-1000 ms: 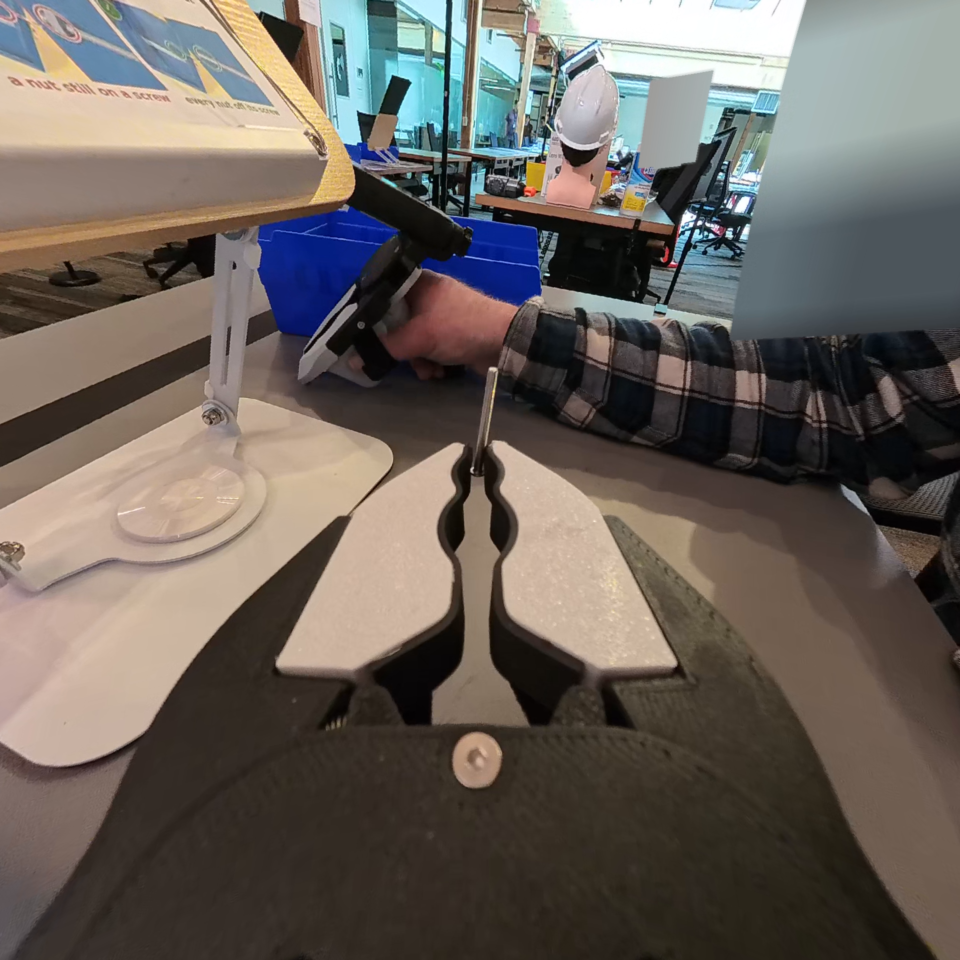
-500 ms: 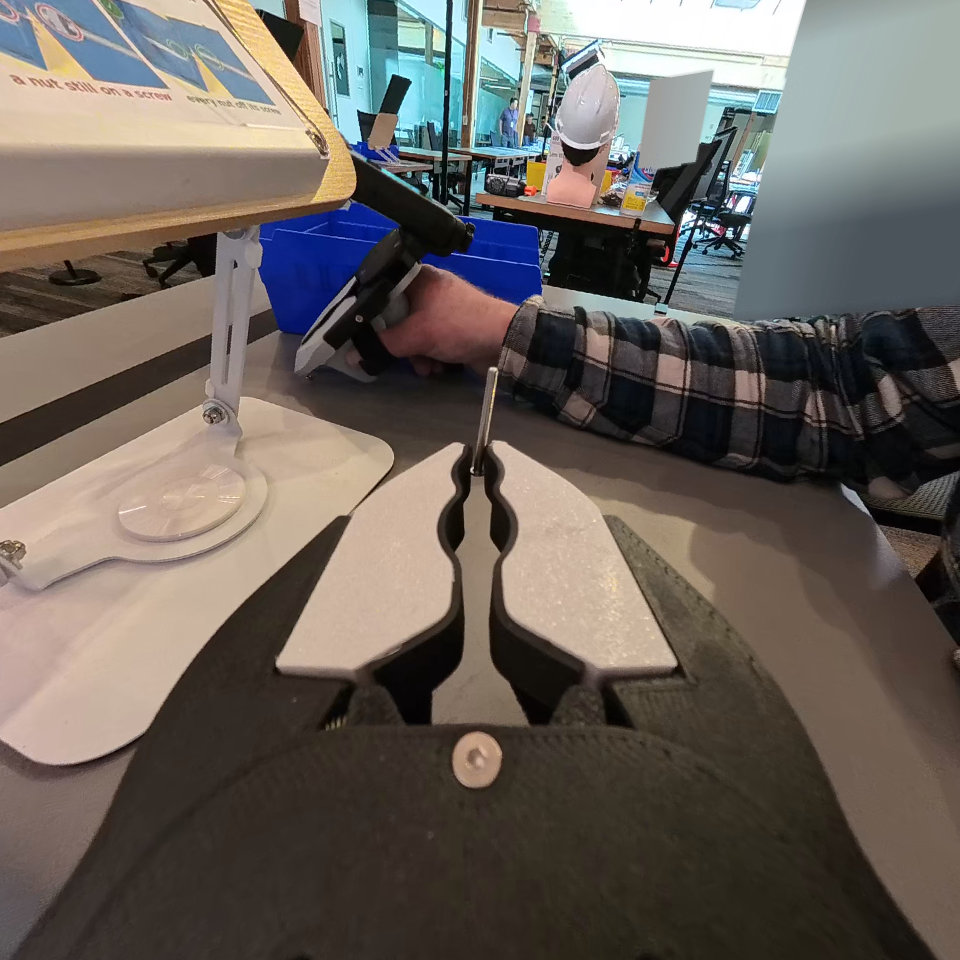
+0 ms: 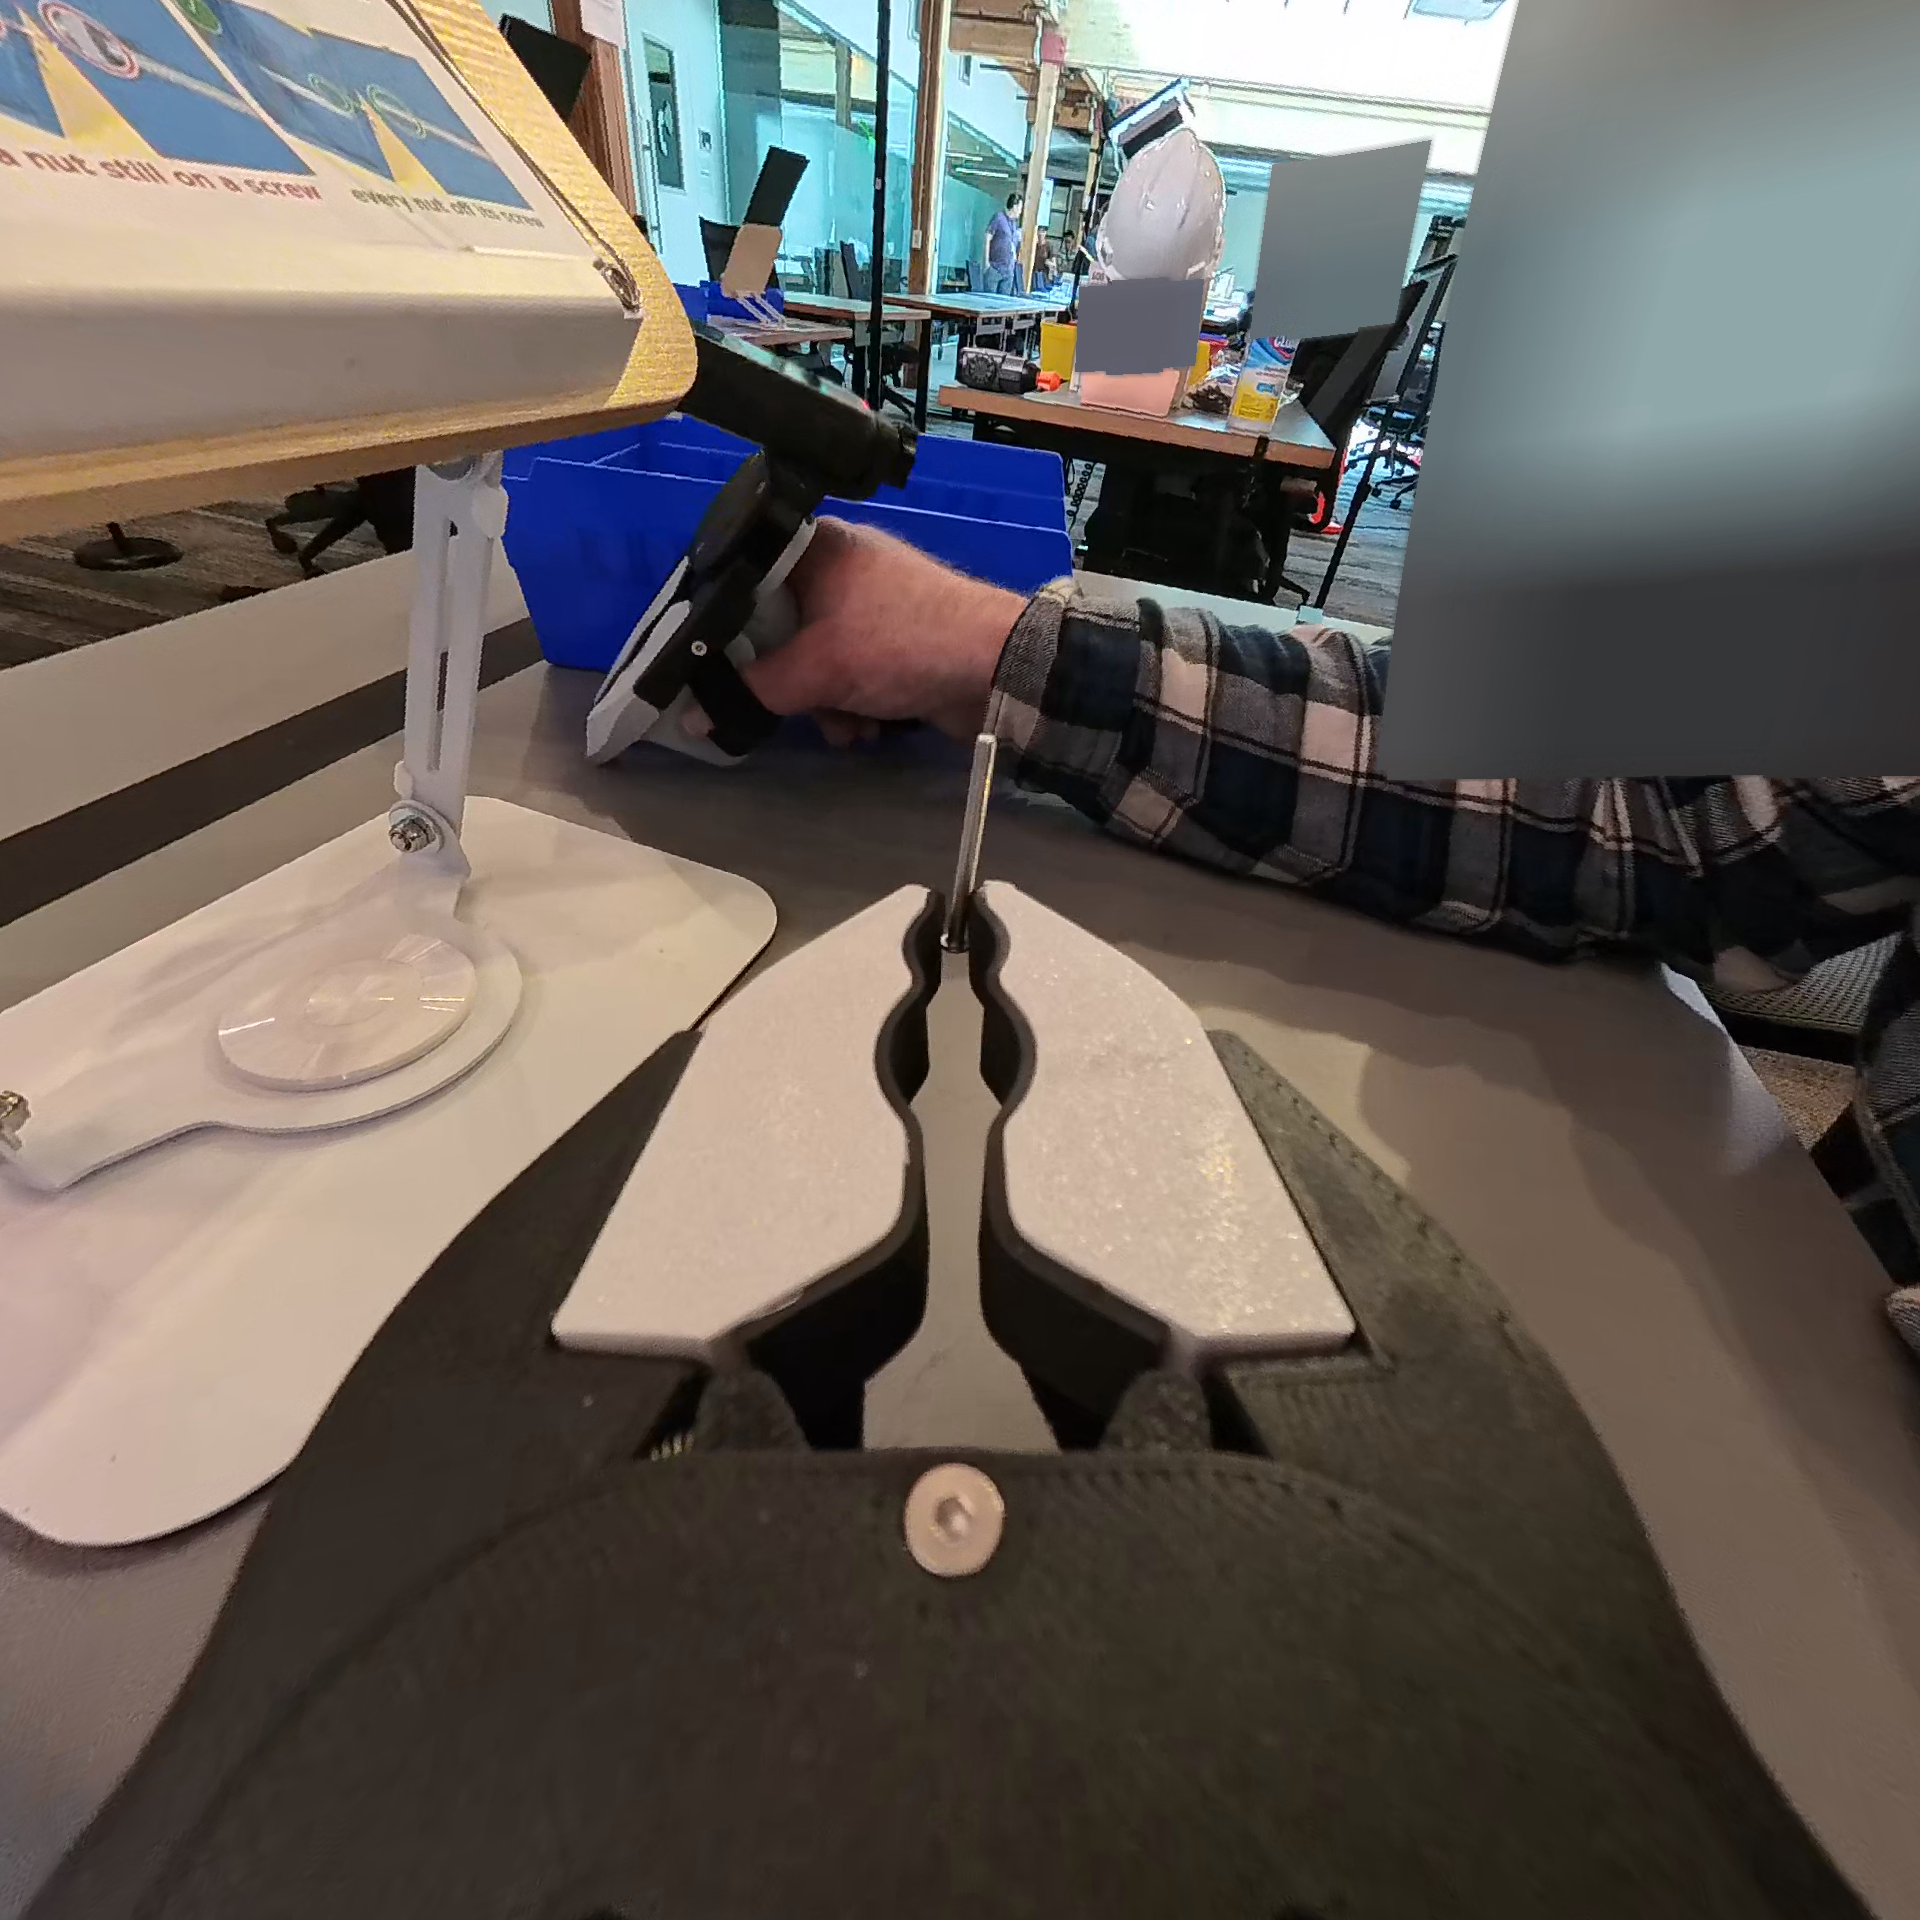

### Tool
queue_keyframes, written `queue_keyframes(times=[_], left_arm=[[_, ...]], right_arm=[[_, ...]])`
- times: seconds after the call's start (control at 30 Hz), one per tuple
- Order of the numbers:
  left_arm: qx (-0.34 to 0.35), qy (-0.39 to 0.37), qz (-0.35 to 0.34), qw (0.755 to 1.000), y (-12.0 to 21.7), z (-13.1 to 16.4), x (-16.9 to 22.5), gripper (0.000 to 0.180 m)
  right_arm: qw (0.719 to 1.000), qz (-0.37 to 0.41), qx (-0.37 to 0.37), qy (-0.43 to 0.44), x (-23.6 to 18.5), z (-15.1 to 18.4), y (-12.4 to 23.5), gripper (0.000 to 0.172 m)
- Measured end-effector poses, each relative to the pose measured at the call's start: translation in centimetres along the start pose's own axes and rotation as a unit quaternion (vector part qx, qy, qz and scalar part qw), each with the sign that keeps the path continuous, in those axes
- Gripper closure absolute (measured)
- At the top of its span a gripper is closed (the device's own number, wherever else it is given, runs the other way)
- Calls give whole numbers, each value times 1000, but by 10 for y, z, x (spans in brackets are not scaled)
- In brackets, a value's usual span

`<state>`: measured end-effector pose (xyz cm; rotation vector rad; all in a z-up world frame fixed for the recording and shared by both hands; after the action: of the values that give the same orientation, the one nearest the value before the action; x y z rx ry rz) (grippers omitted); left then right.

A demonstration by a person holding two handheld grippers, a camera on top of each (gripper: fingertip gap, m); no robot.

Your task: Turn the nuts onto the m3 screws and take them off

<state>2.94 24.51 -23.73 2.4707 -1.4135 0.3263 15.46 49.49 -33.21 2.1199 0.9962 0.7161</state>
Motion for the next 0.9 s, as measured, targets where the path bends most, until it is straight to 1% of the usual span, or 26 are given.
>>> queue_keyframes(times=[0.07,0.3,0.33,0.57,0.63,0.73,0.9], left_arm=[[0,0,0,1000,0,0,0,177],[0,0,0,1000,0,0,0,177],[0,0,0,1000,0,0,0,177],[0,1,2,1000,-1,0,0,177],[0,1,2,1000,-1,0,0,177],[2,2,2,1000,-1,0,0,177],[2,5,7,1000,-2,0,1,177]], right_arm=[[1000,-2,-5,6,-2,0,1,165],[1000,-7,-1,-3,-2,1,1,168],[1000,-8,-1,-4,-2,1,1,172],[1000,-22,3,-13,-6,2,4,172],[1000,-28,3,-13,-11,3,7,164],[998,-52,-5,-39,-23,15,20,152],[998,-54,13,-37,-37,36,46,150]])
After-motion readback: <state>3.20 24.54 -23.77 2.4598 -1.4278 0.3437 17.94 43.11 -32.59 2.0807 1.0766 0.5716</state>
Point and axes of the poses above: each gripper's, where its closed fingertips meet, y back along the fingers, z out of its underside, x = y × z across the jaws, the point moved 1 cm from there along y, back along the fingers, and after that the axes turned 13 degrees about y, right-handed, at the moved point
